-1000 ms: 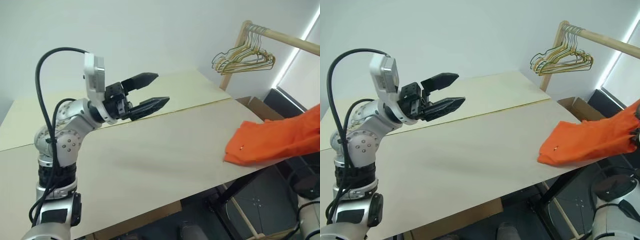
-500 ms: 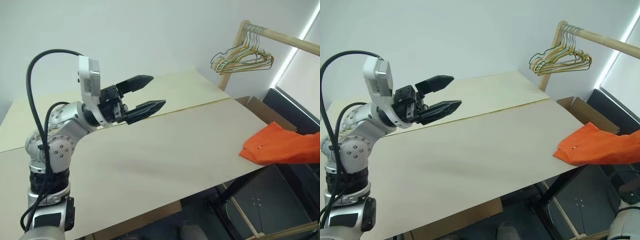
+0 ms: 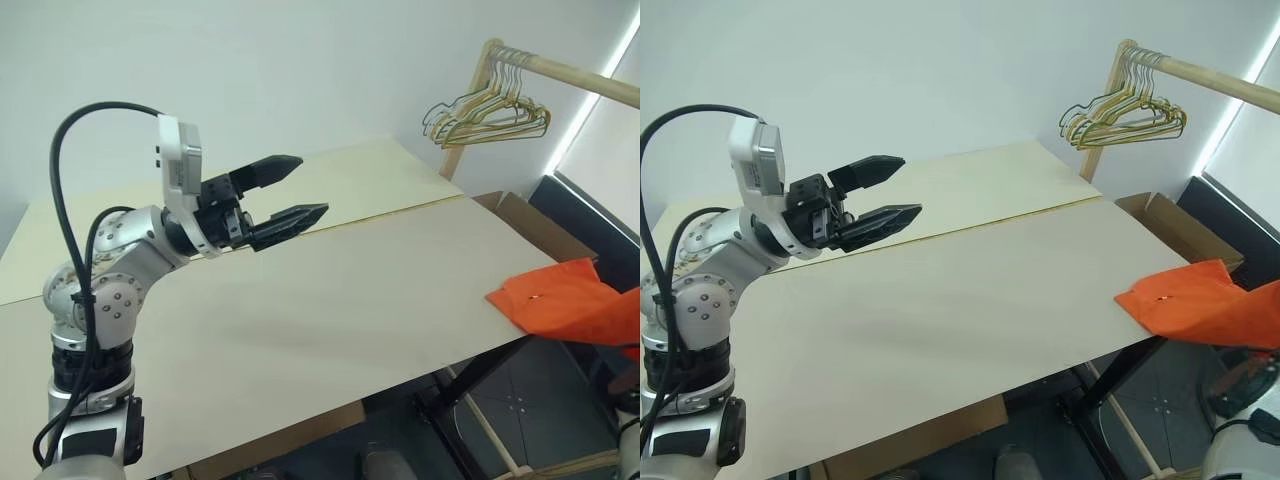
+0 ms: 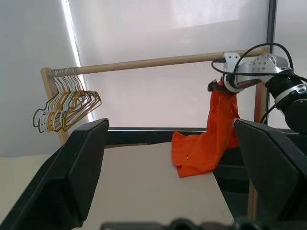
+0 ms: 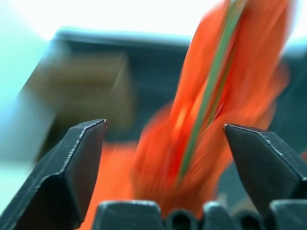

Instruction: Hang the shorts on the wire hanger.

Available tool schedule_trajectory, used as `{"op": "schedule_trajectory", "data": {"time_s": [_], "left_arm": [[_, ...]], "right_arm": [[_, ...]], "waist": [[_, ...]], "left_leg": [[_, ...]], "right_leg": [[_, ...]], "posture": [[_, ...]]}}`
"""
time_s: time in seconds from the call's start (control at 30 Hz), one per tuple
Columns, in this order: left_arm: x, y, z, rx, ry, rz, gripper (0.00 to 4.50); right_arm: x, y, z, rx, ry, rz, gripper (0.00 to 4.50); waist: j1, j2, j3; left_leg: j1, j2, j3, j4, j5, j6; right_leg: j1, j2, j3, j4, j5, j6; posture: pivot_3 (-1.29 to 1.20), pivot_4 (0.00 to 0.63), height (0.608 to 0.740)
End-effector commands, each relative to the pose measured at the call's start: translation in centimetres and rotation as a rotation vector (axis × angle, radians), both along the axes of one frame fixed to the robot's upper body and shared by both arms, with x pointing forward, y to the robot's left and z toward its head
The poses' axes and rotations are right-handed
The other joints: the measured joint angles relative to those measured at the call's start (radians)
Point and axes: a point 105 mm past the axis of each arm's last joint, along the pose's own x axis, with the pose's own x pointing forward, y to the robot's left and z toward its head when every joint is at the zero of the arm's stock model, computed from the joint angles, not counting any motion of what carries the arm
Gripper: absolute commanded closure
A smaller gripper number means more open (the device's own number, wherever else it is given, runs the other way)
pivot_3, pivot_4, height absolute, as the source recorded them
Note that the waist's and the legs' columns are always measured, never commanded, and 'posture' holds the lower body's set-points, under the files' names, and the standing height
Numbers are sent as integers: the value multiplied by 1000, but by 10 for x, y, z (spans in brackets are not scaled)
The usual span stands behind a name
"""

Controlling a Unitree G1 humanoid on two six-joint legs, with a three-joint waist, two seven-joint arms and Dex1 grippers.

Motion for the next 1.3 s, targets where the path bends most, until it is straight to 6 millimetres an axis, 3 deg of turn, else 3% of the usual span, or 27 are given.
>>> {"op": "schedule_trajectory", "data": {"time_s": [0.03, 0.1, 0.17, 0.27, 0.33, 0.43, 0.5, 0.63, 0.77, 1.3], "left_arm": [[-1, 2, 8, 2, -57, 45, 0], [2, 4, 4, 15, -54, 88, 0], [3, 7, -2, 37, -57, 130, 0], [3, 15, -17, 79, -55, 214, 0], [2, 21, -29, 105, -49, 265, 0], [-1, 33, -51, 152, -40, 363, 0], [-4, 39, -62, 188, -20, 389, 0], [-25, 50, -83, 312, 45, 345, 0], [-35, 57, -85, 355, 67, 336, 0], [-54, 64, -89, 378, 104, 415, 0]], "right_arm": [[-5, 34, 63, -408, -94, -88, 34], [-1, 64, 82, -616, -128, -78, 34], [10, 93, 88, -726, -170, -1, 34], [43, 147, 82, -778, -250, 306, 34], [71, 195, 65, -736, -265, 667, 34], [89, 271, 22, -562, -265, 1236, 34], [85, 304, -1, -460, -219, 1528, 34], [57, 354, -45, -397, -30, 2034, 34], [49, 365, -62, -400, 77, 2227, 34], [46, 379, -83, -444, 131, 2371, 34]], "waist": [[-1, 0, 0], [-3, 0, 0], [-4, 0, 0], [-4, -1, 0], [0, -2, 1], [22, -5, 2], [50, -5, 3], [110, -7, 4], [153, -8, 5], [226, -8, 4]], "left_leg": [[0, 0, 0, 0, 0, -1], [1, 0, 2, 0, 1, -1], [4, 0, 3, -1, 1, -2], [7, 1, 5, -2, 1, -3], [10, 1, 6, -4, 1, -4], [16, 2, 7, -8, 2, -5], [15, 2, 7, -9, 2, -5], [13, 1, 7, -14, 2, -4], [10, 2, 3, -17, 1, -4], [2, 1, -6, -17, 1, -9]], "right_leg": [[0, 0, 0, 0, 0, 0], [0, 1, 2, 1, 0, 0], [1, 1, 4, 2, -1, 2], [2, 2, 6, 2, -1, 2], [3, 3, 7, 3, -1, 2], [3, 3, 7, 2, 0, -1], [1, 3, 6, 2, 3, -6], [-2, 1, 2, -3, 2, -8], [-2, 0, -5, -11, 1, -9], [-1, 0, -17, -14, 1, -10]], "posture": [[-62, 0, 740], [-54, 0, 740], [-41, 0, 740], [-7, 0, 740], [16, 0, 740], [57, 0, 740], [103, 0, 740], [172, 0, 740], [222, 0, 740], [325, 0, 740]]}}
